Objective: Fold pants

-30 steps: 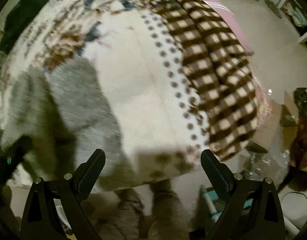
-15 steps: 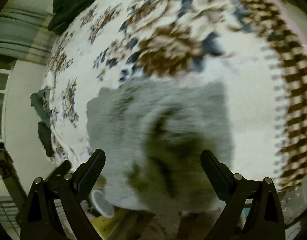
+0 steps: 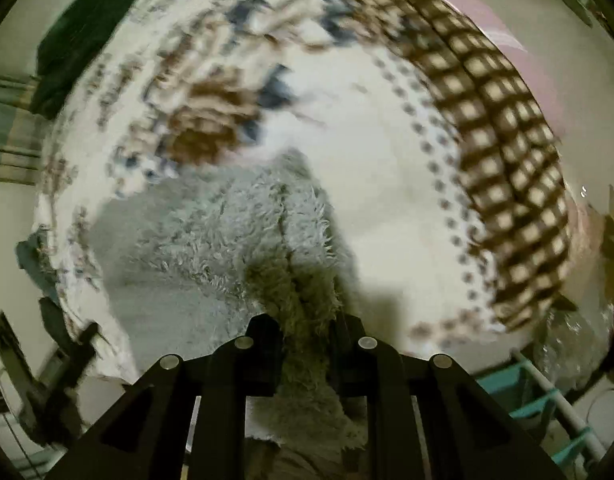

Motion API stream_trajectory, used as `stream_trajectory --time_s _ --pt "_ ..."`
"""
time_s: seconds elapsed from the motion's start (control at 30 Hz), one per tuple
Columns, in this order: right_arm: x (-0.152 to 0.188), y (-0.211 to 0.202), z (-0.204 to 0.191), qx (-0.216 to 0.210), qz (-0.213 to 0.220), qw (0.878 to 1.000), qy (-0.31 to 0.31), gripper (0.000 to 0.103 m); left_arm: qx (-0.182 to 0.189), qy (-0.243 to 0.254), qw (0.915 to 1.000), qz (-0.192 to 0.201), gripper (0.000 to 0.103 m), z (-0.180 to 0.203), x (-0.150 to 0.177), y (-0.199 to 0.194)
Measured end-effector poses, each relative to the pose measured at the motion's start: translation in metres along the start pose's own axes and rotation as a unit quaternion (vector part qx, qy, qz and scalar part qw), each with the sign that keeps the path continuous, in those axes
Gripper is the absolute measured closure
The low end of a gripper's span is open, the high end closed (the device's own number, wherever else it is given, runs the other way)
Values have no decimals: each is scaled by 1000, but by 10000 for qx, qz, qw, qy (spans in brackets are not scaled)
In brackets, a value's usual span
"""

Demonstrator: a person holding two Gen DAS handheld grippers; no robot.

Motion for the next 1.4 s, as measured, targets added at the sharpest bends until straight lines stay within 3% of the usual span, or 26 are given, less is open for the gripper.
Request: stream_trajectory --time_s 0.03,0.07,0.1,0.37,0.43,0.5,0.53,0.6,0.67,0.77,0.87,0.93,1.03,1.1,1.17,1.23,1.27,1.4 --pt "5 15 8 -129 -342 9993 12 62 9 6 10000 -33 18 2 -1 2" --pt "10 29 13 -213 -674 9975 37 38 93 8 9999 -100 18 7 -4 6" --pt "12 36 18 -245 -850 9961 75 28 163 7 9998 -145 18 11 -7 7" --pt "-32 4 1 -1035 147 9944 149 23 391 199 9989 -155 18 43 -44 19" --pt "-53 16 -3 -1345 199 9903 297 23 436 218 9986 -194 18 50 -53 29" --pt "-64 39 -10 -1653 -131 9855 368 24 420 265 9985 -242 18 54 -59 39" --pt "-65 49 -17 -1800 -331 9823 397 27 483 287 9980 -300 18 58 -62 45" --pt "-72 57 -24 -1824 -331 9820 375 64 565 314 9972 -370 18 61 -65 49" --pt "-84 47 -26 -1427 -52 9897 109 68 732 257 9960 -440 18 63 -69 49" --pt "-100 18 -27 -1428 401 9888 143 69 969 119 9943 -426 18 65 -78 46" --pt "-113 1 -20 -1200 622 9906 194 69 1032 -5 9936 -459 18 66 -86 52" --pt "-117 18 -4 -1002 410 9935 345 67 1092 -93 9927 -504 18 65 -89 58" --pt "-108 55 11 -1069 -221 9925 550 46 1124 -252 9914 -620 18 61 -92 69" --pt "-103 54 11 -1251 -160 9900 633 34 1290 -490 9878 -716 18 58 -95 77" --pt "-95 44 8 -1348 -30 9894 533 33 1511 -584 9830 -866 19 59 -96 88" --pt "-79 38 7 -1551 -48 9866 499 33 1675 -466 9813 -827 47 66 -98 94" --pt "-71 37 5 -1652 -124 9850 479 33 1689 -396 9814 -822 75 68 -97 95" --pt "-35 39 0 -1761 -463 9830 252 33 1790 -135 9814 -683 83 76 -96 96"
Point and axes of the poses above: each gripper's, at about its wrist camera, not at the fingertips, and y roughly the way its jaws point, z to its right, x to its underside, the point moved 9 cm from there along y, roughly the way its jaws point, and after that the axes turned 11 degrees about -y, right-handed, at the moved point
